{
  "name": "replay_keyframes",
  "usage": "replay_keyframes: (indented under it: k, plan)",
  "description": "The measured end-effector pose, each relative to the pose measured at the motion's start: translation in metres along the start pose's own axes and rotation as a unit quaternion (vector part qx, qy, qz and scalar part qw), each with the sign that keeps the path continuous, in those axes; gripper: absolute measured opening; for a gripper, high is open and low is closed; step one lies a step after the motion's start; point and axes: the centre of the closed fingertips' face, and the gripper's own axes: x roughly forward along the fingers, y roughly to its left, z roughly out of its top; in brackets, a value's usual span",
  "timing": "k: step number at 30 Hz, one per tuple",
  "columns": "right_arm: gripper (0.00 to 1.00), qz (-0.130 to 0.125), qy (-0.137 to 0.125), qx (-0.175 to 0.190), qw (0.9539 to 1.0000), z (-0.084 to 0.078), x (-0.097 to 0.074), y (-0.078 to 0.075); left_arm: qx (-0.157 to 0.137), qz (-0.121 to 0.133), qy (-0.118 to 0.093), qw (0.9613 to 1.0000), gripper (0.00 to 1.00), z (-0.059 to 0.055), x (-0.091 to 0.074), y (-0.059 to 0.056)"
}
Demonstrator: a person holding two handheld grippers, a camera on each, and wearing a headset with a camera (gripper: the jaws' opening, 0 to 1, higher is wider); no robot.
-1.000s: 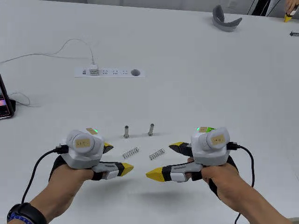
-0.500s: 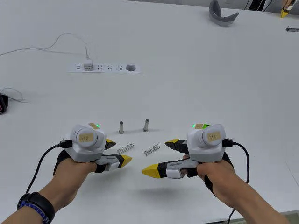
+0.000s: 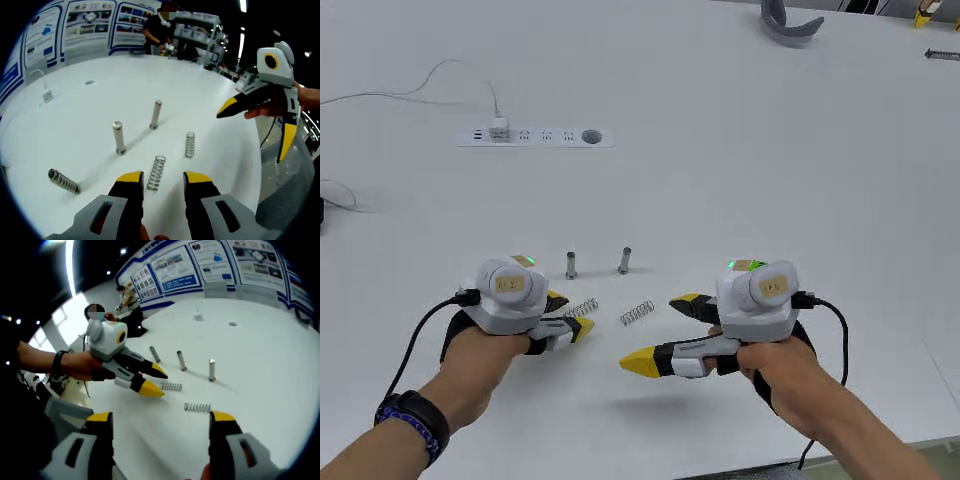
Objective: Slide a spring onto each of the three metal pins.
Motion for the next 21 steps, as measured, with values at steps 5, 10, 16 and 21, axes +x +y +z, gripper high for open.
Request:
replay_keyframes:
  k: [5, 10, 16, 21]
  plan:
    - [0.8, -0.001, -0.001, 0.001, 1.0, 0.001, -0.001, -0.001, 0.011, 0.008, 0.008, 0.9999, 0.28, -0.007, 0.005, 0.003]
    - [0.8, -0.001, -0.002, 0.001, 1.0, 0.001, -0.001, -0.001, 0.02, 0.016, 0.017, 0.9995, 0.24, -0.014, 0.009, 0.007]
    - [0.79, -0.002, -0.003, 0.002, 1.0, 0.001, -0.002, 0.0, 0.04, 0.032, 0.016, 0.9985, 0.16, -0.013, 0.007, 0.012]
    - [0.79, -0.001, -0.002, 0.002, 1.0, 0.0, -0.001, 0.001, 0.039, 0.043, 0.015, 0.9982, 0.11, -0.013, 0.005, 0.015]
